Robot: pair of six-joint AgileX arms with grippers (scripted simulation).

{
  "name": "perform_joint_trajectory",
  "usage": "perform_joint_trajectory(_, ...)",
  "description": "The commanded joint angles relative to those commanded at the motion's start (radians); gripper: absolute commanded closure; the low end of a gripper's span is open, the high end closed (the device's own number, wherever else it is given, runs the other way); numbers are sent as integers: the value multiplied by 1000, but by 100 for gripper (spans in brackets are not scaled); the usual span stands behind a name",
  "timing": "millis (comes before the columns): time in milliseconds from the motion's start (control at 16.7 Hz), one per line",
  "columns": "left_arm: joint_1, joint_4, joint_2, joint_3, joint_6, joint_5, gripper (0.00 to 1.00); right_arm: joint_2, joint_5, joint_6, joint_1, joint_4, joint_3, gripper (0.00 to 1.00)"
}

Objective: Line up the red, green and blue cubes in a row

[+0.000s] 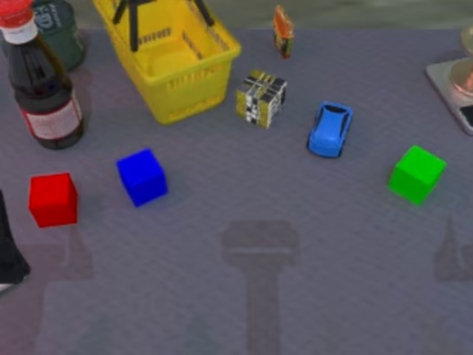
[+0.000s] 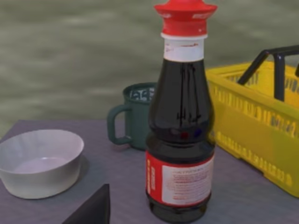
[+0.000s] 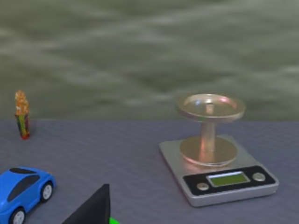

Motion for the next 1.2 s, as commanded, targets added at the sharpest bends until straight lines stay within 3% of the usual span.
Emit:
perform_joint_trajectory(240,-2,-22,31,30,-5,1,0,0,0,0,0,0,0,0)
perform_joint_trajectory(480,-10,-146,220,206,-32,3,0,0,0,0,0,0,0,0)
perform_joint_trajectory(1200,-45,-801,1422,1056,-149,-5,0,0,0,0,0,0,0,0)
